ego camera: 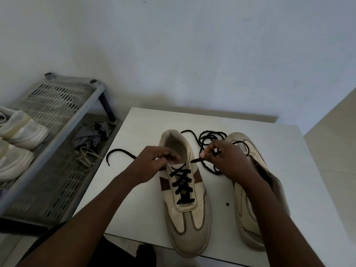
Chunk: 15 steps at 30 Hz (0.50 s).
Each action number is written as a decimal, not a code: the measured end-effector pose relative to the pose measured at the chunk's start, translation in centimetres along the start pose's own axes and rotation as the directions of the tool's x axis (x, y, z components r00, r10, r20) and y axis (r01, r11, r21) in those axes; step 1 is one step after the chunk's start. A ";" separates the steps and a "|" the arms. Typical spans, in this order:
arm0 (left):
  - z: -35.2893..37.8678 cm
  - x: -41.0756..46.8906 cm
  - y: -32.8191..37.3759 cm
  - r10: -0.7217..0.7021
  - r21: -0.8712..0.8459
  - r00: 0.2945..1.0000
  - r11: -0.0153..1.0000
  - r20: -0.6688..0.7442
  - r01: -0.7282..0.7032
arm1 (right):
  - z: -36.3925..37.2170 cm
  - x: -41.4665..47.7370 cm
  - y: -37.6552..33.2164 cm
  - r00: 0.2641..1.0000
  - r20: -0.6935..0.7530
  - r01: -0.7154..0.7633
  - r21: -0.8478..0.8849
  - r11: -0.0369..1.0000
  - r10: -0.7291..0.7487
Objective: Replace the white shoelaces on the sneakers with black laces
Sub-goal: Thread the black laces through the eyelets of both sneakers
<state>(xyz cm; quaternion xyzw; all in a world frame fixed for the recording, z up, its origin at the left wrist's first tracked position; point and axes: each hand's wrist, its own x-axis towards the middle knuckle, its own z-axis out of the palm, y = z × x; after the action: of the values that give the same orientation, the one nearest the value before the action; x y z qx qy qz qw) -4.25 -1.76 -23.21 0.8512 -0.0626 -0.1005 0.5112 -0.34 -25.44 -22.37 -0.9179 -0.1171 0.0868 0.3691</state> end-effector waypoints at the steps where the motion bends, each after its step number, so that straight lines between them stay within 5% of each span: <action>1: -0.2 0.0 -0.1 0.019 0.069 1.000 0.997 -0.005 -0.019 | 0.1 -0.1 -0.1 0.998 0.057 0.015 0.041 0.999 -0.017; 6: -0.6 -0.2 -1.5 0.126 0.503 0.984 0.847 0.125 -0.172 | 1.8 0.1 -0.1 0.974 0.227 0.011 0.010 1.000 -0.013; 15: -1.3 -0.6 -1.4 0.149 0.606 0.987 0.780 0.058 -0.153 | 3.9 0.1 -1.1 0.994 0.104 0.027 0.105 0.994 -0.038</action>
<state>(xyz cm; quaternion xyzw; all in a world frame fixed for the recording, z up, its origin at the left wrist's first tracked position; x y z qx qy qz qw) -4.54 0.10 -23.78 0.9622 -0.1611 -0.0365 0.2163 -1.38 -22.08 -24.40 -0.8896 -0.1468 0.1350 0.4109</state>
